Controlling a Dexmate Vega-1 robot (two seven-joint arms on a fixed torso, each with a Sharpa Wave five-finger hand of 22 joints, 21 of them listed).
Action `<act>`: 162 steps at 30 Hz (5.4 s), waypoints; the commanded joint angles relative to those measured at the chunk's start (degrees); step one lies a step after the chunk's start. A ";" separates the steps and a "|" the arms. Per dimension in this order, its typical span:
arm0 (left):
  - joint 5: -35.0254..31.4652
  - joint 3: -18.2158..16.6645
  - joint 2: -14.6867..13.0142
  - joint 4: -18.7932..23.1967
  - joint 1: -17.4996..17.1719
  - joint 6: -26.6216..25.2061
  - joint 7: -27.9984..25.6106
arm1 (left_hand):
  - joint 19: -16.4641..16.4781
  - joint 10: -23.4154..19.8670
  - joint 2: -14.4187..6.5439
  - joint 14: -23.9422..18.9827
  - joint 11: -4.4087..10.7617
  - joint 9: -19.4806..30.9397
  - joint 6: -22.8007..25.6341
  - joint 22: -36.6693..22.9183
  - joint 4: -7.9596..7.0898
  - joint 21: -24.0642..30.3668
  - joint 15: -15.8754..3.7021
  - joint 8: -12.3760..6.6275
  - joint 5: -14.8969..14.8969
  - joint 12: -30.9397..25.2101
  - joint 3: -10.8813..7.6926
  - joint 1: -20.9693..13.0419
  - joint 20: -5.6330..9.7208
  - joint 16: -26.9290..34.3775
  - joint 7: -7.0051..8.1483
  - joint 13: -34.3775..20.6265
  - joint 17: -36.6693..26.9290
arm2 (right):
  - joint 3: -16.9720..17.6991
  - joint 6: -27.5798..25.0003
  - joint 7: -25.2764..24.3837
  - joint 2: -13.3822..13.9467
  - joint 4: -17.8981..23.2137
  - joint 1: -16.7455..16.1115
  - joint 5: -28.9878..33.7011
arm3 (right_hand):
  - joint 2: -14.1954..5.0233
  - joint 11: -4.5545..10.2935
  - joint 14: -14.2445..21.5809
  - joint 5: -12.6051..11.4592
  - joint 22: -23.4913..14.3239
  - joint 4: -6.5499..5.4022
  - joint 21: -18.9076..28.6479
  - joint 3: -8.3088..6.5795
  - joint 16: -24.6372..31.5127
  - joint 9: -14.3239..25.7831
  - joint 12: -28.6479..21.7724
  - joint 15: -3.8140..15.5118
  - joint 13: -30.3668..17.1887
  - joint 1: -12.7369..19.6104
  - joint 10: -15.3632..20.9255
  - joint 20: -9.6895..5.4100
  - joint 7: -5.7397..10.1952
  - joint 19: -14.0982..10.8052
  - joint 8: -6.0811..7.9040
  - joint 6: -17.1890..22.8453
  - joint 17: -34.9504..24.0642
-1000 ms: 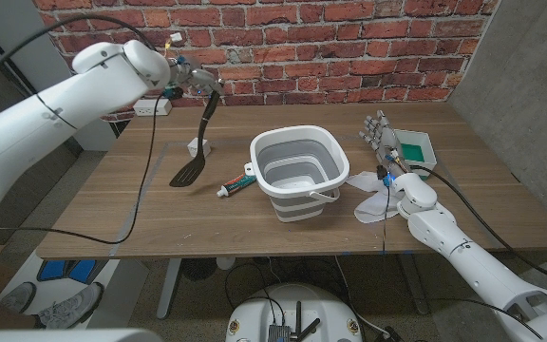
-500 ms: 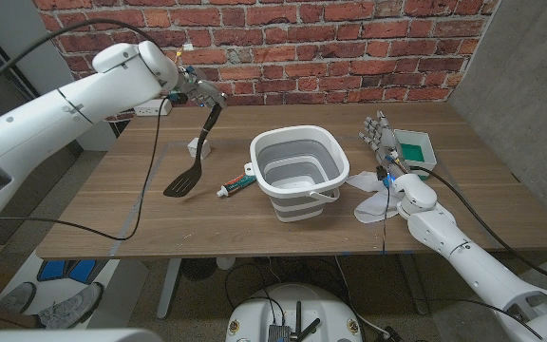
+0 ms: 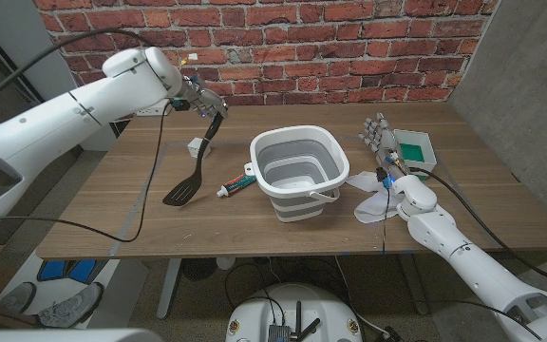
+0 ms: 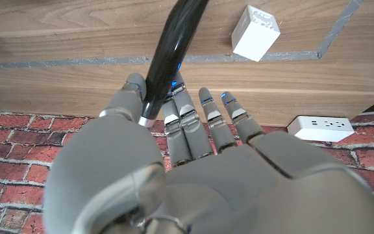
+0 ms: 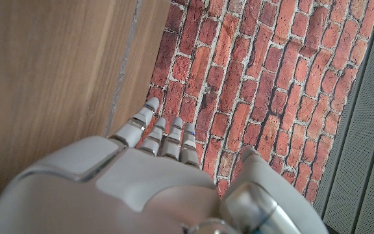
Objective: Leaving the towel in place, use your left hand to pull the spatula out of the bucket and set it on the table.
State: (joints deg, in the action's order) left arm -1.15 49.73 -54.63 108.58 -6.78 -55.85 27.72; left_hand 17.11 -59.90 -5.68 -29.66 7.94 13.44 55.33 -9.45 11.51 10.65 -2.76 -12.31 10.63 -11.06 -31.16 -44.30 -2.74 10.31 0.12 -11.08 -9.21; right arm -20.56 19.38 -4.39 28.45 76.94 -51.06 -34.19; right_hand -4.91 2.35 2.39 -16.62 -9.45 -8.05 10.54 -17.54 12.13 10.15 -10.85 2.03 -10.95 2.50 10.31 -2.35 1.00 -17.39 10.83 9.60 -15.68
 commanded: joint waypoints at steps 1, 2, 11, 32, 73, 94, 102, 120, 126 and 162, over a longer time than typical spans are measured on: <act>-0.35 0.69 1.20 -2.99 -1.18 1.71 0.90 | 0.15 -3.71 -3.74 -0.21 3.49 0.22 1.00 -0.11 -1.68 0.08 -6.29 -0.31 0.26 -0.52 -1.56 -3.51 0.56 -0.15 0.01 -0.28 -0.12 | -0.12 0.06 -0.05 -0.19 -0.14 -0.07 -0.01 | -1.66 -0.10 -0.19 -0.12 -0.11 0.13 0.19 -0.39 0.35 0.12 -0.34 0.60 -0.13 -0.48 0.26 -0.75 -0.09 0.13 0.18 0.69 -0.19; -0.37 0.75 1.32 -3.30 -1.26 2.01 0.97 | 0.15 -3.76 -3.73 -0.23 3.50 0.22 1.04 -0.11 -1.68 0.08 -6.29 -0.33 0.26 -0.54 -1.54 -3.51 0.58 -0.14 0.02 -0.28 -0.12 | -0.14 0.07 -0.07 -0.22 -0.16 -0.06 -0.01 | -1.66 -0.10 -0.19 -0.12 -0.11 0.13 0.19 -0.40 0.35 0.12 -0.33 0.59 -0.13 -0.48 0.24 -0.72 -0.09 0.13 0.18 0.70 -0.19; -0.70 0.66 2.77 -5.53 -2.71 3.14 -0.50 | 0.13 -3.51 -3.62 -0.25 3.72 0.22 0.77 -0.10 -1.72 0.07 -6.23 -0.24 0.29 -0.37 -1.46 -3.35 0.57 -0.18 0.25 -0.29 -0.09 | -0.10 0.15 -0.29 -0.23 -0.06 -0.21 0.07 | -1.66 -0.08 -0.16 -0.11 -0.11 0.14 0.18 -0.43 0.37 0.12 -0.32 0.58 -0.13 -0.49 0.19 -0.78 -0.09 0.15 0.17 0.68 -0.18; -1.36 -1.47 5.02 -7.72 -8.74 7.43 -7.67 | 0.05 -2.92 -3.56 -0.56 4.54 0.21 0.71 -0.09 -2.15 0.04 -5.75 -0.41 0.39 -0.15 -1.68 -2.09 0.62 -0.19 1.31 -0.37 -0.07 | -0.07 0.54 -0.16 -0.55 -0.34 -0.48 -0.22 | -1.64 -0.09 -0.15 -0.09 -0.11 0.12 0.20 -0.48 0.40 0.12 -0.34 0.58 -0.13 -0.52 0.25 -0.76 -0.14 0.09 0.17 0.70 -0.17; -2.42 2.01 10.98 -11.88 -8.18 6.05 -10.96 | -7.08 17.77 1.60 7.88 2.62 -1.32 -15.95 -0.08 -1.88 -0.32 -1.54 2.07 0.78 1.09 2.09 3.80 -2.60 -0.48 3.34 -0.04 -0.11 | 0.30 0.92 -0.67 -1.13 -1.04 -0.65 -0.70 | -1.69 -0.16 0.35 0.00 -0.10 0.21 0.31 -0.73 0.58 0.14 -0.40 0.56 -0.15 -0.41 0.49 -0.77 -0.18 -0.40 0.26 1.01 -0.12; 3.19 -2.49 11.30 -13.31 -10.77 11.54 -11.90 | -11.41 43.57 4.65 19.42 -5.24 -2.99 -32.88 -0.09 -2.79 -0.42 2.27 2.24 -0.04 1.26 7.02 10.83 -4.06 -0.67 3.12 0.88 -0.30 | 0.17 1.02 -0.51 -1.33 -1.79 -0.16 -0.61 | -1.70 -0.21 0.33 0.08 -0.11 0.23 0.26 -0.86 0.56 0.14 -0.40 0.37 -0.15 -0.39 0.53 -0.53 0.01 -0.37 0.23 1.01 -0.11; 5.33 -4.94 10.78 -12.37 -13.15 14.35 -13.98 | -12.89 49.68 5.19 22.44 -4.98 -3.16 -38.50 -0.06 -3.31 -0.42 2.96 2.66 -0.33 1.09 8.64 14.11 -3.02 -0.60 2.63 0.95 -0.31 | 0.26 1.24 -0.63 -1.32 -1.56 -0.52 -0.66 | -1.68 -0.16 0.29 0.13 -0.11 0.24 0.24 -0.89 0.55 0.15 -0.37 0.29 -0.15 -0.40 0.46 -0.51 -0.03 -0.37 0.21 0.98 -0.11; 6.21 -11.15 9.58 -6.92 -21.48 19.74 -25.58 | -13.84 51.76 5.30 24.52 -6.57 -3.29 -41.97 -0.08 -3.61 -0.31 3.08 2.19 -0.39 0.52 9.71 16.76 -1.62 -0.41 2.00 0.95 -0.31 | 0.66 1.94 -0.71 -0.70 -0.33 -1.55 -0.50 | -1.64 -0.13 0.20 0.20 -0.12 0.24 0.22 -0.94 0.53 0.15 -0.33 0.39 -0.16 -0.44 0.37 -0.47 -0.03 -0.32 0.20 0.97 -0.12; 6.90 -14.03 10.08 -6.63 -25.28 23.79 -30.70 | -11.77 49.32 4.73 21.62 -5.84 -3.34 -39.58 -0.04 -3.38 0.32 2.11 1.42 -0.25 -0.36 9.72 17.52 -0.74 0.34 1.94 0.99 -0.26 | 0.84 1.51 -0.81 0.27 0.67 -1.68 -0.02 | -1.62 -0.19 0.20 0.23 -0.12 0.25 0.21 -0.96 0.53 0.15 -0.35 0.37 -0.16 -0.44 0.42 -0.50 -0.08 -0.33 0.20 0.99 -0.12; 9.52 -25.10 15.33 -10.97 -41.64 51.98 -49.19 | -7.64 47.96 2.72 19.86 -5.59 -3.33 -37.25 -0.02 -2.99 0.77 1.27 1.53 -0.38 -0.15 8.91 17.85 2.46 -0.03 1.83 0.99 -0.20 | -0.69 1.91 5.23 0.71 -4.59 3.17 0.27 | -1.49 -0.39 -0.58 0.36 -0.07 0.22 0.13 -1.01 0.30 0.09 0.00 0.78 -0.11 -0.59 -0.74 -1.46 -0.33 0.09 -0.40 -1.23 -0.13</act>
State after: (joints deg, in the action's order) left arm 8.02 26.94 -41.85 100.51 -44.56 -12.41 -16.86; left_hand 8.85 -11.36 -2.35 -9.25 2.46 10.14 17.69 -9.34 8.55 11.11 -1.56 -10.86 10.36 -11.42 -21.82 -26.49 -0.62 10.38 2.03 -10.13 -9.20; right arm -20.76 21.62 -0.07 29.09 73.25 -48.81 -34.10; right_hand -4.91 2.04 1.96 -16.17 -9.33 -7.87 10.54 -18.26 12.47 10.15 -10.85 2.05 -10.95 2.50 9.59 -2.35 0.56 -16.97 10.59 8.74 -15.71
